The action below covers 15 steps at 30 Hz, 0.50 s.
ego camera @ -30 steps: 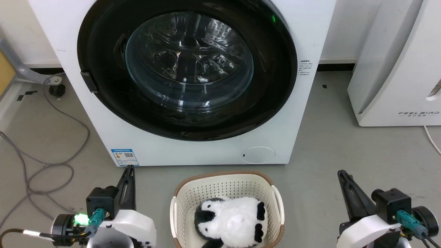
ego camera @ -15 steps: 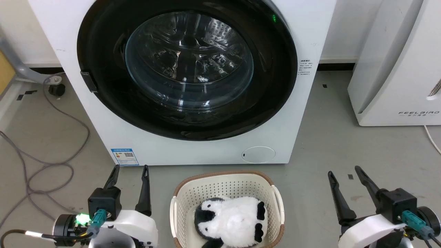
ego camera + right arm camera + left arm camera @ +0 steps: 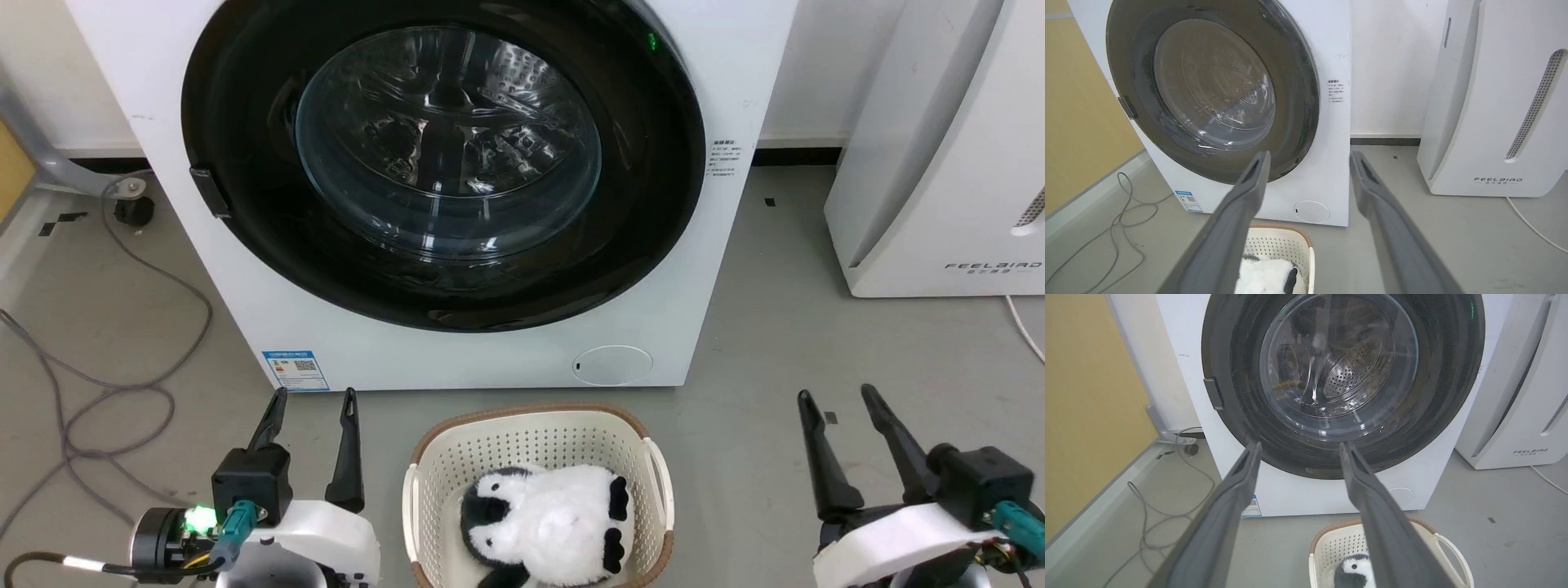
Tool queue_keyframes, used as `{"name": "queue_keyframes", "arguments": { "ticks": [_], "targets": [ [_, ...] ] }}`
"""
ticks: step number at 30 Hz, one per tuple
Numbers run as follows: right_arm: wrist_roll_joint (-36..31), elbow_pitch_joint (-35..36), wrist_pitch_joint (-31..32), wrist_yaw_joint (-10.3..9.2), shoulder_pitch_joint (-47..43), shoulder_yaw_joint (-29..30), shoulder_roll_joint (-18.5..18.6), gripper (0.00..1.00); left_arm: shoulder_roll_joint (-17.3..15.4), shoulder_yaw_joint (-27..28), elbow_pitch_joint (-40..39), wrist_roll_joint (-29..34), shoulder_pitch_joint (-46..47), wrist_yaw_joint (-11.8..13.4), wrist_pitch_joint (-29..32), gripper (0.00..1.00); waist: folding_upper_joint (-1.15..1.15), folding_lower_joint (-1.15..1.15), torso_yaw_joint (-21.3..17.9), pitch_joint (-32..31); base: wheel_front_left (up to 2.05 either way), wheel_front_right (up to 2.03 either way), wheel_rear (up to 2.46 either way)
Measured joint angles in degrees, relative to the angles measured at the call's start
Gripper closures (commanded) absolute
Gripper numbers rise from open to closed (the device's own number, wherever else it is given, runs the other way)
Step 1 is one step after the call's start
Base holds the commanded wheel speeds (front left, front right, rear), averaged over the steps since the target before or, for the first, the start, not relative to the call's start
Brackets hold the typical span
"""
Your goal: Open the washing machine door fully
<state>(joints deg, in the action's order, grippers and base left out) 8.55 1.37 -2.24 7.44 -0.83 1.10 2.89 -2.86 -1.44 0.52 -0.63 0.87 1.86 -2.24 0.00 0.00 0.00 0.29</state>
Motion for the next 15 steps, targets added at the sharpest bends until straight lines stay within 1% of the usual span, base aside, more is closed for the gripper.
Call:
{"name": "queue_keyframes", "arguments": {
  "ticks": [7,8,9,10,15],
  "targets": [
    [7.5,0.0,-0.8,0.00,0.0,0.5,0.0,0.00,0.0,-0.5,0.1,-0.1,0.0,0.5,-0.8,0.00,0.00,0.00,0.1,0.1,0.00,0.00,0.00],
    [8.6,0.0,-1.0,0.00,0.0,0.6,0.0,0.04,0.0,-0.6,0.2,-0.2,0.0,0.5,-0.9,0.00,0.00,0.00,0.1,0.1,0.00,0.00,0.00],
    [9.9,0.0,-1.1,0.00,0.0,0.6,0.0,0.82,0.0,-0.7,0.2,-0.2,0.0,0.6,-1.0,0.00,0.00,0.00,0.1,0.1,0.00,0.00,0.00],
    [11.2,-0.1,-1.3,0.00,0.0,0.6,0.0,1.00,0.0,-0.7,0.2,-0.2,0.0,0.6,-1.2,0.00,0.00,0.00,0.1,0.1,0.00,0.00,0.00],
    [18.7,-0.2,-1.8,0.00,0.0,0.4,0.0,1.00,0.0,-1.2,0.4,-0.6,0.0,1.1,-1.7,0.00,0.00,0.00,0.2,0.2,0.00,0.00,0.00]
  ]
}}
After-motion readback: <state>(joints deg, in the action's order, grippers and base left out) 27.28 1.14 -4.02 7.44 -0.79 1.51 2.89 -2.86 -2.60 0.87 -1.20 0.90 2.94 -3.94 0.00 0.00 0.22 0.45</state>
